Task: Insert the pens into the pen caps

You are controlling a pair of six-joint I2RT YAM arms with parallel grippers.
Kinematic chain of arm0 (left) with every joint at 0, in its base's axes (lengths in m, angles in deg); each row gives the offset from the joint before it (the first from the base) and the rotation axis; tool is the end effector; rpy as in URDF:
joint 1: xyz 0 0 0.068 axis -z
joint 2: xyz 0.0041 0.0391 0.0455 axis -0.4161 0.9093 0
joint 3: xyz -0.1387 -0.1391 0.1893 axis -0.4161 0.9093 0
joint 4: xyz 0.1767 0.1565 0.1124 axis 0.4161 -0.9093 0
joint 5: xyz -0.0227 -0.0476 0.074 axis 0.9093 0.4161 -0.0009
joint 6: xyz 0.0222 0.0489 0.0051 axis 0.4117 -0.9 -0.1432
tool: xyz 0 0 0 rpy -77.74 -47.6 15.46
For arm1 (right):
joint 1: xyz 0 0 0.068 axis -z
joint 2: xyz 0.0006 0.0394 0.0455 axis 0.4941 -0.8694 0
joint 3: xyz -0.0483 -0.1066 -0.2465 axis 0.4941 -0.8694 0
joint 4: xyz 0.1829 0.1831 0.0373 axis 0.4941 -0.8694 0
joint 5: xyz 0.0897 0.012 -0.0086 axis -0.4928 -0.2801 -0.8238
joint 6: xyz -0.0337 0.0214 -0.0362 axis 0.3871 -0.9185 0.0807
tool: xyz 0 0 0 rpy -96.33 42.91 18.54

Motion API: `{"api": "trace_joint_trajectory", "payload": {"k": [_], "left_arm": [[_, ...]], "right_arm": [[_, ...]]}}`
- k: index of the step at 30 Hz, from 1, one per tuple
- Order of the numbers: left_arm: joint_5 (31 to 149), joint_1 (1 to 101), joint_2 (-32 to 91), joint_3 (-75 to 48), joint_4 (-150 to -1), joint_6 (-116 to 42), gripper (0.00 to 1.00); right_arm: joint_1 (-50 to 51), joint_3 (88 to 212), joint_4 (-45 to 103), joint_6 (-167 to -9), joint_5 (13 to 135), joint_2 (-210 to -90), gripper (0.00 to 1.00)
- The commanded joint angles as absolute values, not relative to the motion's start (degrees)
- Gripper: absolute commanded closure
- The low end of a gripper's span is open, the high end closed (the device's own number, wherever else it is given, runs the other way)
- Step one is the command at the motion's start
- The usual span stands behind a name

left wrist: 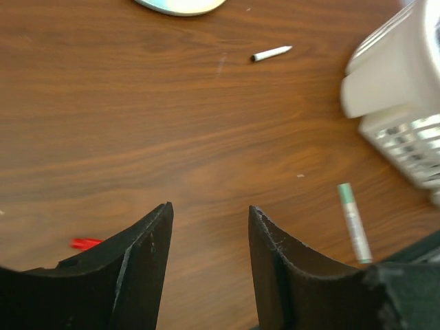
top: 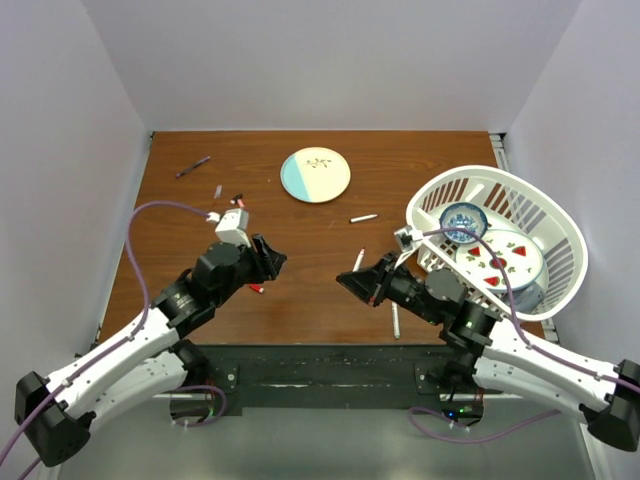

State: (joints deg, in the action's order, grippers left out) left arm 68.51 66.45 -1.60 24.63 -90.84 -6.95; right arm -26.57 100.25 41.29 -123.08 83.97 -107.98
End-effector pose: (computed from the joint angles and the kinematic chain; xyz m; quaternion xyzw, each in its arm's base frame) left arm 0.1409 -0.1153 0.2686 -0.0593 0.8330 -0.2873 0.4692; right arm 0.0993 0.1460 0.2812 -0.0755 0.7090 0.5206 0.4696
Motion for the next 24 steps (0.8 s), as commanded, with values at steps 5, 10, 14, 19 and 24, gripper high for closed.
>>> {"api": "trace_joint_trajectory", "payload": {"k": [5,10,14,19,24], "left_arm": [[66.6,66.9,13.7,7.9,-104.7,-54.0,0.5],[70.9,69.1,22.7,5.9,-111.4,-72.2,0.52],[78.2,71.8,22.7,8.7,-114.6,-83.6,0.46],[78.2,71.3,23.7,13.5,-113.9,-91.8,0.52],[81.5,66.3,26.4,15.4,-113.7,-96.1,0.52]], "right_arm": [[-26.6,100.6,32.8,-118.7,88.0,-101.3,1.0],[-26.6,102.5,30.1,-117.9,87.4,-100.5,1.0],[-26.6,103.7,26.2,-116.9,87.7,-99.6,1.0],[-26.6,103.3,24.0,-116.8,89.3,-96.6,1.0],[-26.5,103.2,22.7,-116.9,90.5,-95.3,1.0]]}}
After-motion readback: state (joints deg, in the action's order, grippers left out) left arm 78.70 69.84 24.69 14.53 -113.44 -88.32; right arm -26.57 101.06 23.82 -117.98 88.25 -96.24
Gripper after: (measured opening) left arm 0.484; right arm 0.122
